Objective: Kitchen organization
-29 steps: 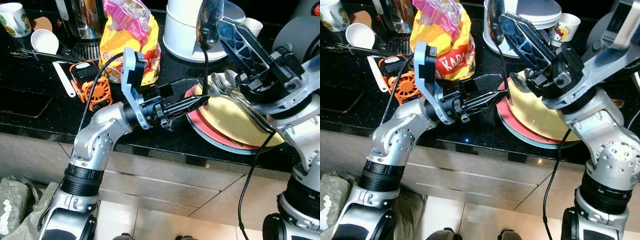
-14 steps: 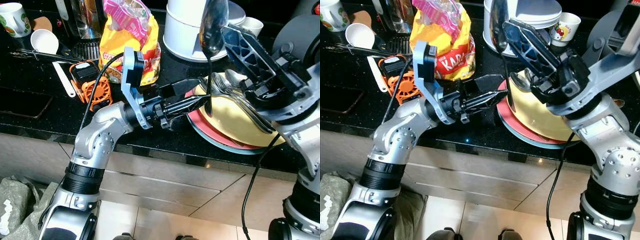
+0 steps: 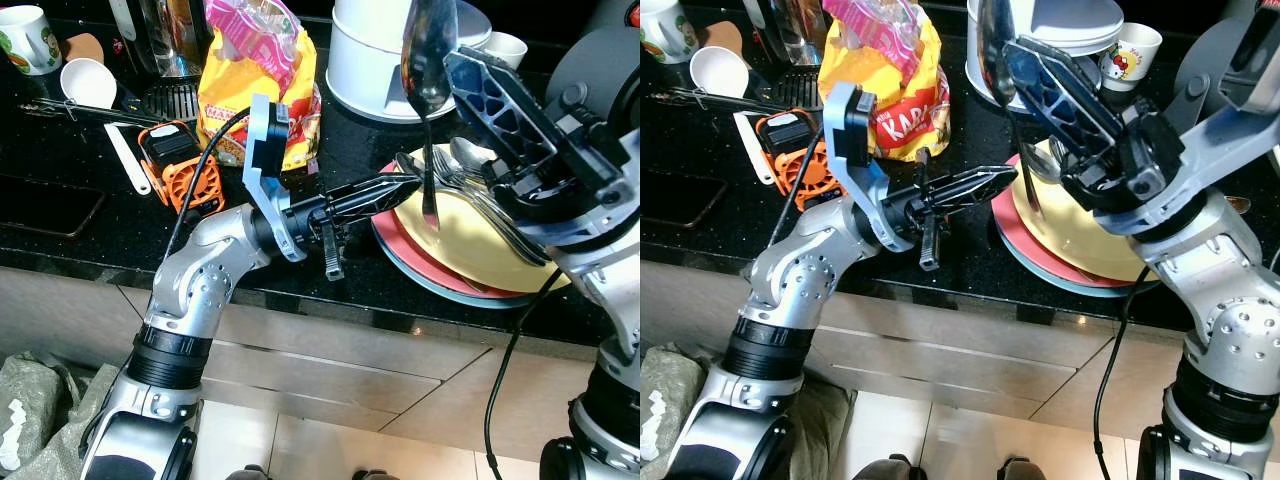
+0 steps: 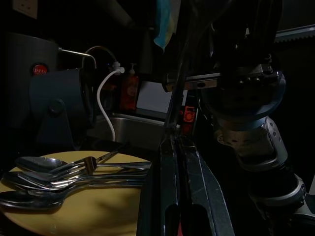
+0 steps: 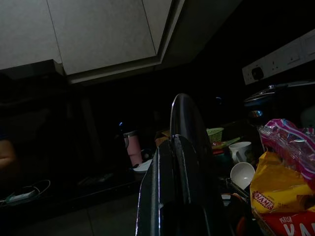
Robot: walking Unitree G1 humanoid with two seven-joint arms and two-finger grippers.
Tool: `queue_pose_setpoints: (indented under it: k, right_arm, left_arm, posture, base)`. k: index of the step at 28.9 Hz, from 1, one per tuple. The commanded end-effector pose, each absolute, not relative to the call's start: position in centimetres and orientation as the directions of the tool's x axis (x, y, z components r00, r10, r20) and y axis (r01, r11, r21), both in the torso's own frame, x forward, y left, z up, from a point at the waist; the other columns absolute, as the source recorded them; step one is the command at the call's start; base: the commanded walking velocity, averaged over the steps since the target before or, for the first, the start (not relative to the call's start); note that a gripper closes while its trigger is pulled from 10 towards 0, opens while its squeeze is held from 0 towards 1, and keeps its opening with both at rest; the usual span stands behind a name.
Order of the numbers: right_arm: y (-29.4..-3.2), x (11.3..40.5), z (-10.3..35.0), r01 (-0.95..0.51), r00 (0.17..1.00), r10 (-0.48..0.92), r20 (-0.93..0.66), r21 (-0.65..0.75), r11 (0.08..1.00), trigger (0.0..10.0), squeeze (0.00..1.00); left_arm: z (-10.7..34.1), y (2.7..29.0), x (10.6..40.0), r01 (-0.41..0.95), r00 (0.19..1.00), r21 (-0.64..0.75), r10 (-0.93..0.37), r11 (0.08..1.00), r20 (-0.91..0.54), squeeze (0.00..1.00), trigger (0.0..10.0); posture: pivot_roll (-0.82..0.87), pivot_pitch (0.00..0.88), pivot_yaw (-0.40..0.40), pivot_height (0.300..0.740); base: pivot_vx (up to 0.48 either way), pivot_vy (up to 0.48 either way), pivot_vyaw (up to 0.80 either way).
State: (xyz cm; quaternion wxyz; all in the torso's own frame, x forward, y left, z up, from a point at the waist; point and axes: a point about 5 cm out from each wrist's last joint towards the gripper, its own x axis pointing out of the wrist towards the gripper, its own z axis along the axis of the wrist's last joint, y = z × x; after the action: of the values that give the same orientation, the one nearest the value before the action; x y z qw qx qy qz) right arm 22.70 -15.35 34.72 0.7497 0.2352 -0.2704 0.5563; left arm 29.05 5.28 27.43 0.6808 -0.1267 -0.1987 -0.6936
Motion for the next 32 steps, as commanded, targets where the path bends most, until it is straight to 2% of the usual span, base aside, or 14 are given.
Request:
queue_pose_setpoints:
  k: [1,2,3,4,5,20,21,22,23,32]
  right_arm:
    - [-15.2,22.0,34.9,-0.967,0.204,0.711,0.673,0.023,0.255,0.0,0.00]
    - [-15.2,22.0,34.9,-0.966,0.207,0.710,0.673,0.024,0.258,0.0,0.00]
    - [-15.2,22.0,34.9,-0.966,0.207,0.710,0.673,0.024,0.258,0.0,0.00]
    - [-15.2,22.0,34.9,-0.965,0.208,0.710,0.673,0.024,0.260,0.0,0.00]
    - [-15.2,22.0,34.9,-0.965,0.208,0.710,0.673,0.024,0.260,0.0,0.00]
    - [-14.9,21.8,34.9,-0.973,0.180,0.721,0.669,0.015,0.229,0.0,0.00]
    - [-14.7,21.7,34.9,-0.978,0.163,0.727,0.667,0.011,0.208,0.0,0.00]
    - [-14.7,21.7,34.9,-0.978,0.163,0.727,0.667,0.011,0.208,0.0,0.00]
    - [-14.5,21.5,34.9,-0.982,0.147,0.731,0.666,0.008,0.191,0.0,0.00]
    - [-13.9,21.1,35.1,-0.988,0.118,0.733,0.670,0.009,0.151,0.0,0.00]
  left_arm:
    - [27.5,4.7,28.5,0.992,-0.081,0.120,-0.893,-0.031,0.443,0.00,0.0]
    - [27.6,4.7,28.6,0.993,-0.071,0.115,-0.890,-0.021,0.451,0.24,4.7]
    - [27.6,4.7,28.6,0.993,-0.071,0.115,-0.890,-0.021,0.451,0.24,4.7]
    - [27.7,4.6,28.6,0.994,-0.062,0.109,-0.887,-0.014,0.457,0.40,6.7]
    - [27.6,4.6,28.6,0.994,-0.064,0.108,-0.888,-0.016,0.456,1.00,10.0]
    - [27.8,4.7,28.5,0.991,-0.061,0.132,-0.893,-0.001,0.447,1.00,10.0]
    - [27.7,4.7,28.5,0.991,-0.062,0.132,-0.893,-0.002,0.445,0.91,10.0]
    - [27.7,4.7,28.5,0.991,-0.062,0.132,-0.893,-0.002,0.445,0.91,10.0]
    - [27.7,4.6,28.5,0.991,-0.064,0.133,-0.893,-0.005,0.446,0.00,10.0]
    - [27.6,4.2,28.3,0.992,-0.077,0.126,-0.894,-0.023,0.442,0.00,10.0]
  posture:
    - [0.02,0.136,0.004,0.740]
    - [0.02,0.136,0.003,0.740]
    - [0.02,0.136,0.003,0.740]
    - [0.02,0.136,0.003,0.740]
    - [0.02,0.136,0.003,0.740]
    - [0.02,0.130,-0.005,0.740]
    - [0.02,0.128,-0.004,0.740]
    - [0.02,0.128,-0.004,0.740]
    - [0.02,0.130,-0.003,0.740]
    - [0.02,0.133,0.002,0.740]
  base:
    - [0.000,0.000,0.00]
    - [0.000,0.000,0.00]
    - [0.000,0.000,0.00]
    - [0.000,0.000,0.00]
    - [0.000,0.000,0.00]
    - [0.000,0.000,0.00]
    - [0.000,0.000,0.00]
    - [0.000,0.000,0.00]
    - [0.000,0.000,0.00]
    - [0.000,0.000,0.00]
